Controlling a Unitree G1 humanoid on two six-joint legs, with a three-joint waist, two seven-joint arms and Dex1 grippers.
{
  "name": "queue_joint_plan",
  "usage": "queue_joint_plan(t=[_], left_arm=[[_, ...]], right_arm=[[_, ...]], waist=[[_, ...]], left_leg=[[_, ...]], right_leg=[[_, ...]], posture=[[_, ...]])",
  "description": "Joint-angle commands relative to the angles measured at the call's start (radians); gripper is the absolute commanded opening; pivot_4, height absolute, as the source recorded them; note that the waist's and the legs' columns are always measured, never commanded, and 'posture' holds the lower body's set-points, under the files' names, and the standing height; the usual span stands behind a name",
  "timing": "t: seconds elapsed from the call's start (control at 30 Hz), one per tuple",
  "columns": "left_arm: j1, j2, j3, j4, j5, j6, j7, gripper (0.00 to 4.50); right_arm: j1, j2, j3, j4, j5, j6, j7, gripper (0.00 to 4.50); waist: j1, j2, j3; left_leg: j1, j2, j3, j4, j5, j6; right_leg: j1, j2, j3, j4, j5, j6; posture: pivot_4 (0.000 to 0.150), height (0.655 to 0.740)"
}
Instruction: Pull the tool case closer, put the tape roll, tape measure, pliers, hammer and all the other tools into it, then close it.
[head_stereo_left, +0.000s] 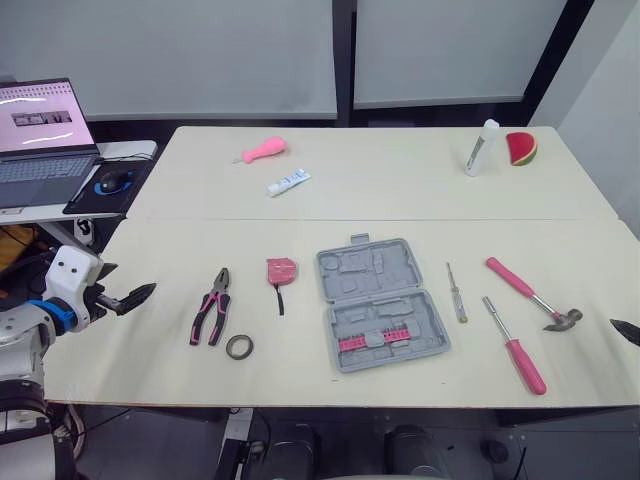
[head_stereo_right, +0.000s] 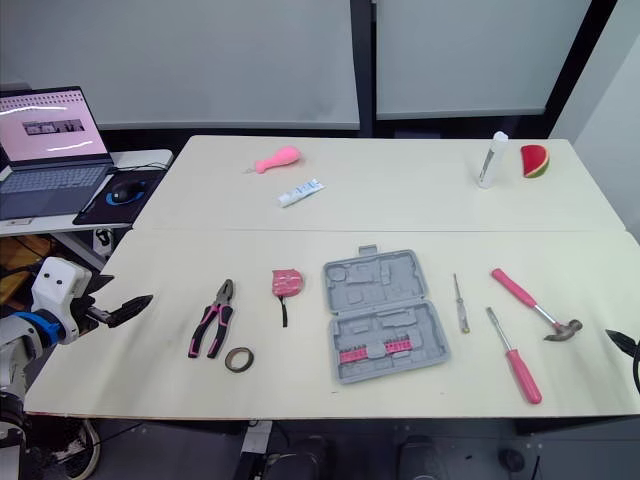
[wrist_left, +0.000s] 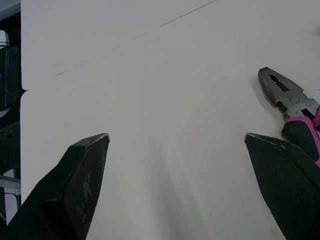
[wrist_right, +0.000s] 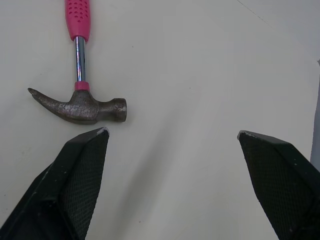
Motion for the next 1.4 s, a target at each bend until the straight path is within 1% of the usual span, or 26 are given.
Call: queue_joint_plan(t=[0.03,0.4,0.7,0.8,0.87,0.97,1.07,1.13,1.27,1.33,1.37,1.4], left_arm=[[0.002,0.023,0.014,-0.017,-0.001,-0.021,0.006,4.50],[-0.013,0.024,0.023,0.007,-0.007,-0.019,0.011,4.50],[-0.019,0.020,0.018,0.009,-0.010,-0.015,0.008,4.50],[-0.016,0.022,0.030,-0.022,-0.041,0.022,-0.035,4.50],[-0.015,0.021,0.038,-0.076,-0.078,0.066,-0.087,4.50],[0.012,0.021,0.015,-0.212,-0.108,0.131,-0.153,3.89],[0.048,0.004,-0.047,-0.400,-0.103,0.192,-0.187,3.00],[0.056,-0.015,-0.113,-0.504,-0.071,0.202,-0.198,2.35],[0.015,-0.088,-0.223,-0.616,-0.025,0.224,-0.168,1.11],[0.013,-0.113,-0.289,-0.650,0.012,0.206,-0.185,0.45],[0.015,-0.126,-0.315,-0.661,0.028,0.192,-0.189,0.15],[0.016,-0.140,-0.343,-0.672,0.040,0.182,-0.197,0.00]], right_arm=[[-0.016,-0.029,-0.005,-0.005,-0.001,-0.015,0.004,4.40],[-0.035,-0.034,-0.003,0.046,-0.018,-0.041,-0.002,4.40],[-0.041,-0.039,0.000,0.042,-0.021,-0.039,-0.002,4.40],[-0.040,-0.041,0.000,0.018,-0.020,-0.038,-0.002,4.40],[-0.047,-0.028,-0.006,-0.045,0.008,0.002,0.017,4.40],[-0.051,-0.006,0.018,-0.204,0.030,0.067,0.045,3.80],[-0.070,0.022,0.103,-0.384,-0.001,0.107,0.058,2.79],[-0.114,0.047,0.183,-0.458,-0.039,0.124,0.065,2.28],[-0.240,0.127,0.329,-0.513,-0.112,0.161,0.068,1.62],[-0.297,0.171,0.396,-0.505,-0.154,0.158,0.069,1.28],[-0.319,0.187,0.424,-0.497,-0.174,0.150,0.069,1.12],[-0.346,0.204,0.452,-0.483,-0.197,0.142,0.067,0.96]], waist=[[0.000,0.000,0.000],[0.000,0.000,0.000],[0.000,0.000,0.000],[0.000,0.000,0.000],[-0.001,0.000,0.000],[-0.002,0.000,0.000],[-0.003,0.000,0.000],[-0.001,0.000,0.000],[0.005,0.000,0.000],[0.006,0.000,0.000],[0.006,0.000,0.000],[0.006,0.000,0.000]], left_leg=[[0.000,0.000,0.000,0.000,0.000,0.000],[0.000,0.000,0.000,0.000,0.000,0.000],[0.000,0.000,0.000,0.000,0.000,0.000],[0.000,0.000,0.000,0.000,0.000,0.000],[0.000,0.000,0.000,0.000,0.000,0.000],[0.000,0.000,0.000,0.000,0.000,0.000],[0.000,0.001,0.000,0.001,0.000,0.000],[0.000,0.000,-0.001,0.001,0.001,-0.001],[-0.001,0.000,0.000,0.002,0.001,-0.003],[-0.002,0.000,0.000,0.003,0.002,-0.003],[-0.002,0.000,-0.001,0.003,0.002,-0.004],[-0.002,0.000,0.000,0.003,0.002,-0.004]], right_leg=[[0.000,0.000,0.000,0.000,0.000,0.000],[0.000,0.000,0.000,0.000,0.000,0.000],[0.000,0.000,0.000,0.000,0.000,0.000],[0.000,0.000,0.000,0.000,0.000,0.000],[0.000,0.000,0.000,0.000,0.000,0.000],[0.000,0.000,0.000,0.000,0.000,0.000],[0.000,0.000,0.000,0.000,0.000,0.000],[0.001,0.000,0.000,0.000,0.000,0.000],[0.001,0.000,0.000,0.000,0.000,0.000],[0.001,0.000,0.000,0.000,0.000,0.000],[0.001,0.000,-0.001,0.000,0.000,0.000],[0.001,0.000,-0.001,-0.001,0.000,0.000]], posture=[[0.150,0.7400],[0.150,0.7400],[0.150,0.7400],[0.150,0.7400],[0.150,0.7400],[0.150,0.7400],[0.150,0.7400],[0.150,0.7400],[0.150,0.7400],[0.150,0.7400],[0.150,0.7400],[0.150,0.7400]])
